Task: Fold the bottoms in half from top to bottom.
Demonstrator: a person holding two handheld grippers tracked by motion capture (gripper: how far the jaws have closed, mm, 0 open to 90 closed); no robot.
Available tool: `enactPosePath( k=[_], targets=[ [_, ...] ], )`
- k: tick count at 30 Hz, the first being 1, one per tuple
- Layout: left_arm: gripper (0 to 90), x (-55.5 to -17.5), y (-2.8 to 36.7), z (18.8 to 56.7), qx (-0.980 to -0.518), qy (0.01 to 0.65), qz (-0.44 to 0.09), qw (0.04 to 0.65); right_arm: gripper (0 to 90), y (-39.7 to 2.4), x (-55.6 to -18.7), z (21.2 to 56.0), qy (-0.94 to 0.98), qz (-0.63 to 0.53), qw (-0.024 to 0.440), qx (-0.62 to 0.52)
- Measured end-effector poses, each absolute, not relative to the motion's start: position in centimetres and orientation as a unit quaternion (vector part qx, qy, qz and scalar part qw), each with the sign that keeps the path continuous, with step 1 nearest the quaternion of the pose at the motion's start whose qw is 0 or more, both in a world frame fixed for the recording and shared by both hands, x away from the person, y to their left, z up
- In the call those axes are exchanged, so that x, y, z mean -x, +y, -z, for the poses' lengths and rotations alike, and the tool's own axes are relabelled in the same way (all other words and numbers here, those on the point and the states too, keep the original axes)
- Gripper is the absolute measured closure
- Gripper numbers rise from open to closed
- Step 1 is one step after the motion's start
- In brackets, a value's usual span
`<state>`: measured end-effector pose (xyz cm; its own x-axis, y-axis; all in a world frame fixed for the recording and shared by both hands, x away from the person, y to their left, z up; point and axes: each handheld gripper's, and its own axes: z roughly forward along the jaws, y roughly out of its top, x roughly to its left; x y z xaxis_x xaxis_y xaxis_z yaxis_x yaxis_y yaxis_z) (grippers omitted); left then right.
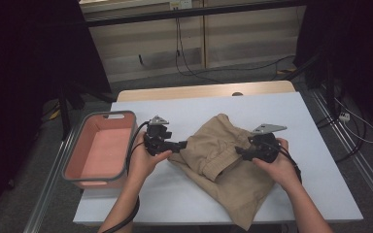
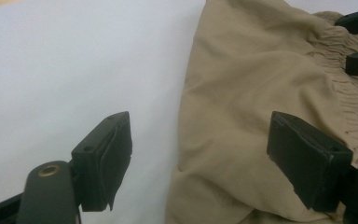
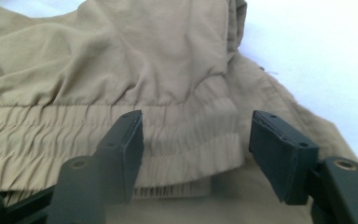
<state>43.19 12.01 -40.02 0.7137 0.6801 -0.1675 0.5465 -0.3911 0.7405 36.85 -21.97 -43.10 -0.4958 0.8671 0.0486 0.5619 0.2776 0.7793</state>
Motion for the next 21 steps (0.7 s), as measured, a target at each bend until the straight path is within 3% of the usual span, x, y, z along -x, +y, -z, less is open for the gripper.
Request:
enactPosePath(
  k=[8,21],
  targets=[
    [21.5,-43.2,12.0,40.1,-0.830,0.371,-0.084,0.408,32.7,-21.9,-37.0,44.6,0.778,-0.369,0.197,-0.468],
    [21.2,-43.2,12.3,39.9,-0.827,0.373,-0.088,0.411,50.1,-21.1,-36.9,45.5,0.775,-0.382,0.169,-0.475]
  ],
)
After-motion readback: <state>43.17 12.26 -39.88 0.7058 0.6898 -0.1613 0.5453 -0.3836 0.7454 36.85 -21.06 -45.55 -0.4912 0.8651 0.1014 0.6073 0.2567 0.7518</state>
